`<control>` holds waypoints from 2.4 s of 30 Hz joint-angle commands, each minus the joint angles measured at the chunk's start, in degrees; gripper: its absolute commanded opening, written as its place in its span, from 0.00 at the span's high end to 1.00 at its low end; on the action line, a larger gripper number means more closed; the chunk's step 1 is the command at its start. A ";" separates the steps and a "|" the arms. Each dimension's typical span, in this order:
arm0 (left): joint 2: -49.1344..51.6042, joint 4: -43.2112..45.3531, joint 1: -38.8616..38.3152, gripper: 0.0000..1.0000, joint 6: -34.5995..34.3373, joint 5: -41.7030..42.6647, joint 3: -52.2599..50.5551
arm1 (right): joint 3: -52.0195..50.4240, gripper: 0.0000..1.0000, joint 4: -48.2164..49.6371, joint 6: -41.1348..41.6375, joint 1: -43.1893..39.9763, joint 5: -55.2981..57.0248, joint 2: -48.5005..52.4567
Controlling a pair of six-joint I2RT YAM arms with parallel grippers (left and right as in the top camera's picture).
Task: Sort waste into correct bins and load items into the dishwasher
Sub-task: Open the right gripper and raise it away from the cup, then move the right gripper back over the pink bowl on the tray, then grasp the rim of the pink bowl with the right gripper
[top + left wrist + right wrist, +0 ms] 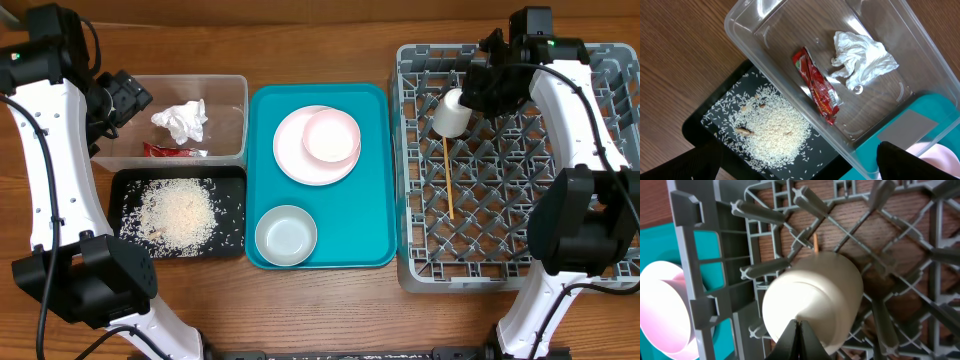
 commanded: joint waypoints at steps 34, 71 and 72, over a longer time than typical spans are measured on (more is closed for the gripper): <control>-0.22 0.04 -0.39 0.00 0.70 -0.76 0.28 | -2.93 0.66 2.14 18.51 32.46 2.99 -13.35; -0.22 0.04 -0.39 0.00 0.70 -0.76 0.28 | -32.70 0.46 51.69 14.95 45.57 29.31 -3.37; -0.22 0.04 -0.39 0.00 0.70 -0.76 0.28 | -32.65 0.50 51.41 14.62 45.57 29.33 -3.37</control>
